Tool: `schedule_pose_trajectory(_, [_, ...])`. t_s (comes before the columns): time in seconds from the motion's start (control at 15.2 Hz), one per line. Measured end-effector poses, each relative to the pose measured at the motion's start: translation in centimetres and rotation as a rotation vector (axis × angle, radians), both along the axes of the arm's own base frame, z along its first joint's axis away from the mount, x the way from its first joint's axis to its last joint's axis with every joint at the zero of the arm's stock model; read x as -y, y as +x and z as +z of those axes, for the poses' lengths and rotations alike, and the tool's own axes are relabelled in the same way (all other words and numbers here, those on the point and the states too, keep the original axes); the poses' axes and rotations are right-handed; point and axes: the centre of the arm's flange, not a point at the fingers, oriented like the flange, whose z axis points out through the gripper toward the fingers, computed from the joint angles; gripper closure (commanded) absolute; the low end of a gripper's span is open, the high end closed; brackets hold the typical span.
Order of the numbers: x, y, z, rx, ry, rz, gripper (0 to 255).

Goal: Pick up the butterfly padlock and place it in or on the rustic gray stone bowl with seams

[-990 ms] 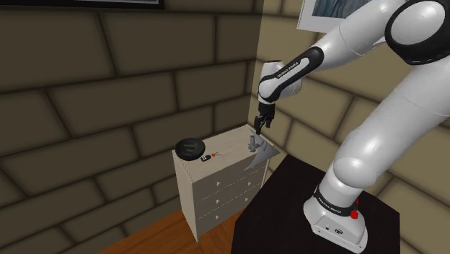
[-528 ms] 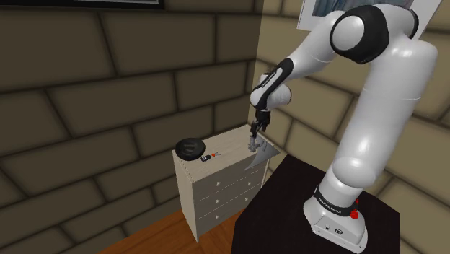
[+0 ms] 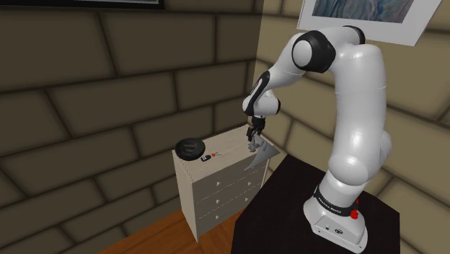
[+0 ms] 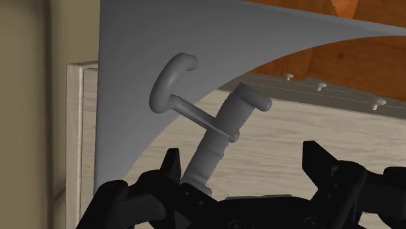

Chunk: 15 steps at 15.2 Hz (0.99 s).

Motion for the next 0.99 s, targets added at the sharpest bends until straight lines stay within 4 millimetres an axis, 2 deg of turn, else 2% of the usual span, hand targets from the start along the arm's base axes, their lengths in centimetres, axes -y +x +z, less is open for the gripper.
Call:
schedule_pose_trajectory(0.13, [0.5,0.8,-1.2,0.005,0.002,-0.002,0])
schedule_pose_trajectory(0.59, [0.6,0.9,-5.2,0.007,0.003,-0.003,0])
schedule_pose_trajectory(0.99, [0.5,1.0,-5.5,0.008,0.003,-0.003,0])
